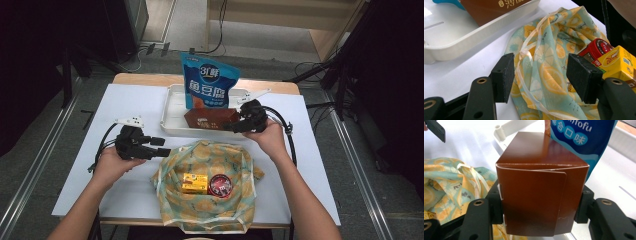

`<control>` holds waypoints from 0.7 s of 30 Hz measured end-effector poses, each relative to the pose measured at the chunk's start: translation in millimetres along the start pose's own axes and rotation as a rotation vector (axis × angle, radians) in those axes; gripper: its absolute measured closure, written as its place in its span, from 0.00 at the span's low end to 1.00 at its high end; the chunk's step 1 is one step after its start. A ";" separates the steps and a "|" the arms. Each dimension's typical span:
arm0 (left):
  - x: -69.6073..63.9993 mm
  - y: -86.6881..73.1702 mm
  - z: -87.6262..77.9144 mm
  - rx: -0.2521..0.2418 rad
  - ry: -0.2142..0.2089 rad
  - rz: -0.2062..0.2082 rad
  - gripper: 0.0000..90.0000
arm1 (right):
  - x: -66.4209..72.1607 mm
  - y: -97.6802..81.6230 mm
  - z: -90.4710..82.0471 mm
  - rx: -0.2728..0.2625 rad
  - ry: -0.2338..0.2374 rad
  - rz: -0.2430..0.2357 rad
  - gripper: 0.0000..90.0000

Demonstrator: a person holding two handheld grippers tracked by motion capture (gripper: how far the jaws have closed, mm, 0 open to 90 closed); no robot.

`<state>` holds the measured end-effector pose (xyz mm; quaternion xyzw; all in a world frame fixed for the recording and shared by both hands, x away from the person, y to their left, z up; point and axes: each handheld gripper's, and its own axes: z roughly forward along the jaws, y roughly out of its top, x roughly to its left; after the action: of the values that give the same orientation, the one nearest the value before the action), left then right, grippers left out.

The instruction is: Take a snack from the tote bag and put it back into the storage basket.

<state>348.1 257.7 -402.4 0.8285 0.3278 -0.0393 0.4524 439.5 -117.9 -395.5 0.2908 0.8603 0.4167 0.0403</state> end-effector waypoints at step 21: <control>-0.9 -0.3 2.5 0.008 -0.004 0.004 0.44 | -10.5 -12.2 15.9 0.017 0.001 -0.031 0.47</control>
<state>347.8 255.3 -403.7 0.8308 0.3253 -0.0414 0.4498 447.5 -118.4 -416.6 0.2775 0.8683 0.4089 0.0442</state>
